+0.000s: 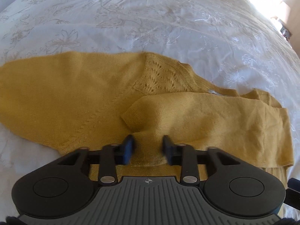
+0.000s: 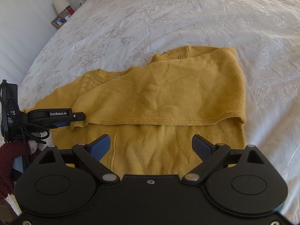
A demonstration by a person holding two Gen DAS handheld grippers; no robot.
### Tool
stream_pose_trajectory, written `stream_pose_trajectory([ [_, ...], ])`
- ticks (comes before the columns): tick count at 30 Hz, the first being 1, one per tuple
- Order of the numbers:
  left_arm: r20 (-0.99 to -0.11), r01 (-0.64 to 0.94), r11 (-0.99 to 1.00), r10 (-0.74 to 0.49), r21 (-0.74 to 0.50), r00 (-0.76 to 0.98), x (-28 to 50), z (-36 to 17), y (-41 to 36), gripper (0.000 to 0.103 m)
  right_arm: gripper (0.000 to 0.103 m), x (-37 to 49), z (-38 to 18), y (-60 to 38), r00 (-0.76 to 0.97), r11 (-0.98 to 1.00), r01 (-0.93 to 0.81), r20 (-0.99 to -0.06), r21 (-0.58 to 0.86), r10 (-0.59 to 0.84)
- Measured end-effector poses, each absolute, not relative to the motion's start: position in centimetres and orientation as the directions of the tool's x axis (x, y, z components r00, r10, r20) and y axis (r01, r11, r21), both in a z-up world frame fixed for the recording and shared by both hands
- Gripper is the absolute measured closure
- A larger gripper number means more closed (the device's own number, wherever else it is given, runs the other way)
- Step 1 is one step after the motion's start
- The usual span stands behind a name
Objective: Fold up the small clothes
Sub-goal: 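Fold the held sleeve across the sweater body with the right gripper, release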
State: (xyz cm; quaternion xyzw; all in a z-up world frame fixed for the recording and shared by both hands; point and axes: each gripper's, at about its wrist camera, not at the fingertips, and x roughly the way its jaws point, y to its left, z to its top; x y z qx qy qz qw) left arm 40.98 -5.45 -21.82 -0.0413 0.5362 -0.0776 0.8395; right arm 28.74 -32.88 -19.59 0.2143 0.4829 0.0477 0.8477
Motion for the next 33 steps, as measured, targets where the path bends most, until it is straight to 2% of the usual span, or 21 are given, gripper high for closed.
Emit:
stream_pose_trajectory([
  [4,-0.858,0.093,0.983,-0.186,-0.161,0.479,40.3,-19.4,-5.2,0.096,0.008,28.0,-19.4,-33.5,0.533,0.899,0.153,-0.8,0.411,0.275],
  [10,-0.824,0.135,0.988,-0.138,-0.075,0.55,39.4,-15.7,-3.6,0.096,0.008,27.8,-19.2,-34.7,0.557,0.895,0.182,-0.793,0.407,0.248],
  [20,-0.906,0.148,0.989,-0.075,-0.013,0.416,41.7,-20.8,-2.0,0.092,0.008,32.1,-20.4,-39.8,0.576,0.91,0.237,-0.803,0.341,0.152],
  [26,-0.883,0.089,0.995,0.006,0.054,0.469,41.3,-20.4,-1.9,0.076,0.01,36.2,-22.5,-42.6,0.554,0.915,0.257,-0.823,0.311,0.124],
  [33,-0.841,0.092,0.993,0.016,0.078,0.54,40.5,-17.9,-1.0,0.073,0.025,38.6,-25.3,-43.3,0.494,0.92,0.241,-0.855,0.31,0.159],
])
